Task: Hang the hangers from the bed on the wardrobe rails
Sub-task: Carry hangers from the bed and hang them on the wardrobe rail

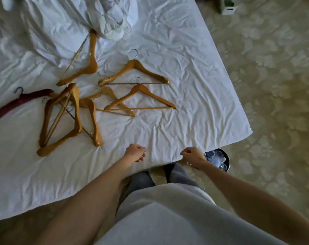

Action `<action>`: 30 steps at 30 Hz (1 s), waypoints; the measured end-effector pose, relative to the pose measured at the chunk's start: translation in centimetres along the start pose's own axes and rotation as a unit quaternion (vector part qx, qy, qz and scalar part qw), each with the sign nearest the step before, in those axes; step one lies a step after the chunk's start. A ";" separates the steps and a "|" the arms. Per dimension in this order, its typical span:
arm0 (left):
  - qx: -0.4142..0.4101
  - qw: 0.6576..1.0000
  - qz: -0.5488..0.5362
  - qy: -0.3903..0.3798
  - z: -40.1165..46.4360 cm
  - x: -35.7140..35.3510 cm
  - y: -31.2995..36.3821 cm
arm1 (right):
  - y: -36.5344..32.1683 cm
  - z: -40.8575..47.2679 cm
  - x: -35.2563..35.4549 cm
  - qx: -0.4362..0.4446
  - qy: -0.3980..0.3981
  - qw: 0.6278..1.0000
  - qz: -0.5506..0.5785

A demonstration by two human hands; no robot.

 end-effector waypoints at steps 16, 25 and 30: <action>-0.001 0.994 -0.071 0.086 16.0 6.5 14.7 | -26.7 24.3 3.0 0.112 -0.008 0.991 -0.070; 0.060 0.984 -0.097 0.137 26.3 7.2 17.2 | -32.9 35.9 2.4 0.211 0.147 0.958 -0.131; 0.078 0.976 -0.101 0.176 30.9 5.3 18.5 | -33.7 41.0 0.6 0.242 0.159 0.940 -0.178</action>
Point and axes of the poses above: each hand's wrist, its own z-axis towards the middle knuckle, its own x-axis out of the back of the hand, y = z × x, the point moved 8 cm from there along z, towards the middle knuckle, and after that the axes turned 10 degrees about z, right-handed, at the moved point
